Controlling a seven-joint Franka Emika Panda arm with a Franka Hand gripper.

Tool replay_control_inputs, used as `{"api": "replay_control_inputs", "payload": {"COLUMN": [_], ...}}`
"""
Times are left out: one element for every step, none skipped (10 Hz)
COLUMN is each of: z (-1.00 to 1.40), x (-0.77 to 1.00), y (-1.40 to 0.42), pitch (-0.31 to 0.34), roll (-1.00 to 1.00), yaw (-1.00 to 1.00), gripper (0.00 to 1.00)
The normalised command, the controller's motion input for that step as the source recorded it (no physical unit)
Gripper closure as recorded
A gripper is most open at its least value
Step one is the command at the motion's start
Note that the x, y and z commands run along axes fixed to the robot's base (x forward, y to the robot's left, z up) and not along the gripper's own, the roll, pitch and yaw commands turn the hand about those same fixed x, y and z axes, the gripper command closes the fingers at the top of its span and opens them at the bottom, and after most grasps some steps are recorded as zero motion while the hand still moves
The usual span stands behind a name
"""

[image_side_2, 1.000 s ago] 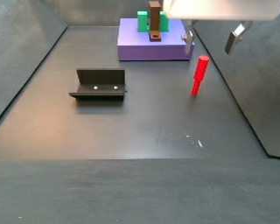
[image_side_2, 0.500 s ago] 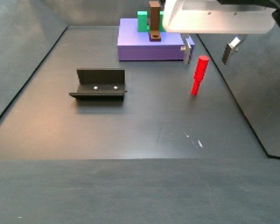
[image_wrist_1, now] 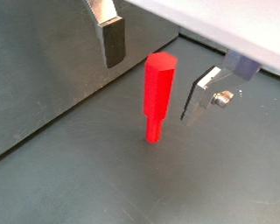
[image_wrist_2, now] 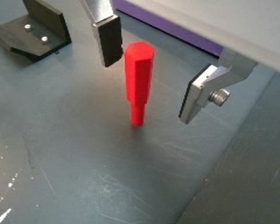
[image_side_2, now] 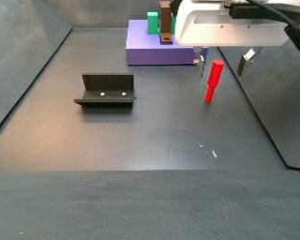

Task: Pick up the red object. Move up. Move to above the board. Insert the red object.
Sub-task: Pick up the red object.

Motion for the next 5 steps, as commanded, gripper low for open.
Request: {"api": "replay_control_inputs", "payload": {"z": [0.00,0.00,0.00,0.00,0.00], "x": [0.00,0.00,0.00,0.00,0.00], "y": [0.00,0.00,0.00,0.00,0.00], "pitch": [0.000,0.000,0.000,0.000,0.000], "roll": [0.00,0.00,0.00,0.00,0.00], "yaw": [0.00,0.00,0.00,0.00,0.00], "gripper": [0.00,1.00,1.00,1.00,1.00]}}
